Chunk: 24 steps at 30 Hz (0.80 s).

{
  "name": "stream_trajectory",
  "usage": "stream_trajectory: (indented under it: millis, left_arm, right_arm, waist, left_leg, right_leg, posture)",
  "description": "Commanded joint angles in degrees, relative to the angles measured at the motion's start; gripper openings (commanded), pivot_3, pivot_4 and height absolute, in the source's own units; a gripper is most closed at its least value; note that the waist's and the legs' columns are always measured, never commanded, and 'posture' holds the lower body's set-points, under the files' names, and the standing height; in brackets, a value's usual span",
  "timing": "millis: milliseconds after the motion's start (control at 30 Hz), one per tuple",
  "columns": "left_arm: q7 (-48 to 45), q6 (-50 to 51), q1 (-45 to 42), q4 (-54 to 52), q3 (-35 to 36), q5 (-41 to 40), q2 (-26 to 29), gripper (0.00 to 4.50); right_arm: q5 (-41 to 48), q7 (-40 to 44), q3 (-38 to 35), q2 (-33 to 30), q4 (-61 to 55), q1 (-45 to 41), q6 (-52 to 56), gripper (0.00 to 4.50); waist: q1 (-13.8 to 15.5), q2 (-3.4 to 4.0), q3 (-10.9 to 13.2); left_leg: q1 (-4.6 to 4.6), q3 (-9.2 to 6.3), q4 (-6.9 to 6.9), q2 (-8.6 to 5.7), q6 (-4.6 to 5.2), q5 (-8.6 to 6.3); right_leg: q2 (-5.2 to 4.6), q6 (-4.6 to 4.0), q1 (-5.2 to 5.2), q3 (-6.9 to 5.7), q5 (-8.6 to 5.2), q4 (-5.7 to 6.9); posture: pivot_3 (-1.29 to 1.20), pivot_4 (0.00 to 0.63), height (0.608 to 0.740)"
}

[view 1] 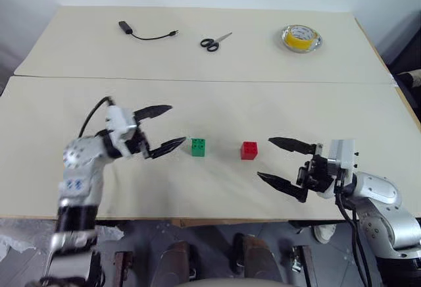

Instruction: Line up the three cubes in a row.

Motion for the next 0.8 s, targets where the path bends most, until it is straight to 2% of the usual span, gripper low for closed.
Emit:
stream_trajectory:
  millis: [33,100,200,267,500,667,800]
  left_arm:
    - [10.69,1.79,9.36,-8.84,10.8,-2.31,-1.62,4.48]
    - [14.5,0.84,15.13,-9.5,15.89,-2.37,-3.28,4.48]
    - [19.69,-1.24,25.79,-7.33,27.43,-5.67,-7.98,4.48]
    - [20.27,-2.43,29.32,-6.75,29.44,-6.32,-9.34,4.48]
    - [18.87,-4.71,36.67,-3.31,30.48,-8.03,-12.3,4.48]
    - [20.91,-5.07,34.03,-5.18,26.52,-6.92,-12.24,4.48]
    - [27.77,-0.83,29.43,-8.11,23.01,-5.35,-11.37,4.48]
  right_arm:
    - [1.04,2.06,1.39,-0.27,-1.13,-2.42,0.26,4.5]
    - [0.35,3.51,2.52,-0.26,-0.57,-4.06,-0.4,4.5]
    - [-0.63,5.49,5.5,0.48,-0.35,-8.1,-1.24,4.5]
    - [-0.83,5.9,6.18,0.79,0.36,-9.57,-1.44,4.5]
    - [-1.14,7.49,6.61,1.17,2.6,-11.41,-1.78,4.5]
    - [-1.55,8.13,6.64,1.36,3.8,-11.27,-2.37,4.5]
    - [-1.41,8.07,6.83,1.58,3.88,-10.78,-2.12,4.5]
  waist:
    - [0.14,0.0,0.0]
    - [0.59,-0.02,0.0]
    - [0.1,-0.05,-0.01]
    - [0.07,-0.14,0.0]
    - [1.49,-0.32,-0.1]
    - [1.47,-0.34,-0.11]
    - [1.4,-0.35,-0.12]
  left_leg:
    - [0.03,0.0,0.01,0.0,0.0,0.0]
    - [0.04,-0.13,0.03,-0.01,0.0,0.0]
    - [0.06,-0.09,0.05,-0.02,-0.02,-0.03]
    - [0.06,-0.1,0.03,0.03,-0.07,-0.1]
    - [0.04,-0.11,0.05,0.01,-0.08,-0.15]
    - [0.03,-0.05,0.04,0.07,-0.13,-0.19]
    - [0.03,-0.03,0.04,0.07,-0.13,-0.19]
  right_leg:
    - [-0.02,0.0,0.04,0.07,0.0,0.01]
    - [-0.04,-0.02,0.11,0.25,-0.01,-0.02]
    - [-0.04,-0.02,0.13,0.36,-0.01,-0.06]
    - [-0.02,-0.04,0.12,0.35,-0.02,-0.13]
    - [-0.08,-0.09,0.1,0.34,-0.03,-0.12]
    - [-0.04,-0.14,0.04,0.34,-0.06,-0.1]
    - [-0.04,-0.14,0.03,0.36,-0.05,-0.07]
  posture:
    - [0.0,0.15,0.74]
    - [0.0,0.15,0.74]
    - [0.0,0.15,0.74]
    - [0.0,0.15,0.74]
    - [0.0,0.15,0.74]
    - [0.0,0.15,0.74]
    - [0.0,0.15,0.74]
